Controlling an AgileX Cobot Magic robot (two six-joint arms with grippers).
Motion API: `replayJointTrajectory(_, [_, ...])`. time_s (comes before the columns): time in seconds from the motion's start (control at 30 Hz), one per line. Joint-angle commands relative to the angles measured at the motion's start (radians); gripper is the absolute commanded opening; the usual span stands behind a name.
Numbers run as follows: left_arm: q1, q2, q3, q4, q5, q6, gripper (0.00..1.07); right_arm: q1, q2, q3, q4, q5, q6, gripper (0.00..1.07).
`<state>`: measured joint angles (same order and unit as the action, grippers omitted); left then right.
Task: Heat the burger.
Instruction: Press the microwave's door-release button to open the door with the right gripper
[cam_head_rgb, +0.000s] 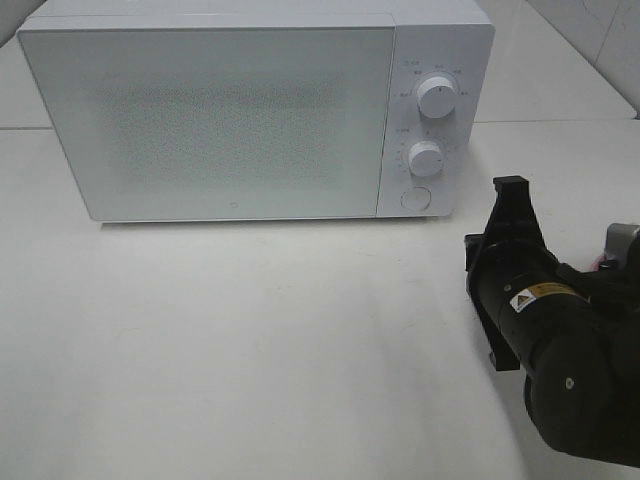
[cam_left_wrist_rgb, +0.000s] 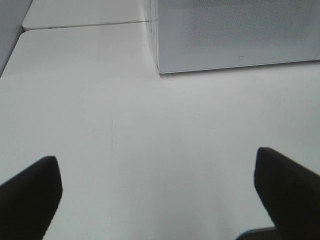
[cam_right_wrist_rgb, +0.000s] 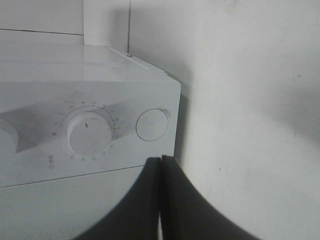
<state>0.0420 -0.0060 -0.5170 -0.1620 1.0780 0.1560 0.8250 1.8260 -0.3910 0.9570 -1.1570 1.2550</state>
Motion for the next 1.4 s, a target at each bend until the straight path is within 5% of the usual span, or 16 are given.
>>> replayJointTrajectory(0.03, [-0.006, -0.013, 0.003, 0.000, -0.009, -0.009, 0.98, 0.002, 0.025, -0.039, -0.007, 0.003, 0.005, 0.00])
replayJointTrajectory(0.5, [-0.006, -0.013, 0.003, 0.005, -0.009, -0.009, 0.98, -0.104, 0.153, -0.233, -0.086, 0.065, 0.054, 0.00])
replayJointTrajectory(1.4, [-0.006, -0.011, 0.003, 0.006, -0.009, -0.009, 0.98, -0.232, 0.297, -0.437, -0.183, 0.186, 0.058, 0.00])
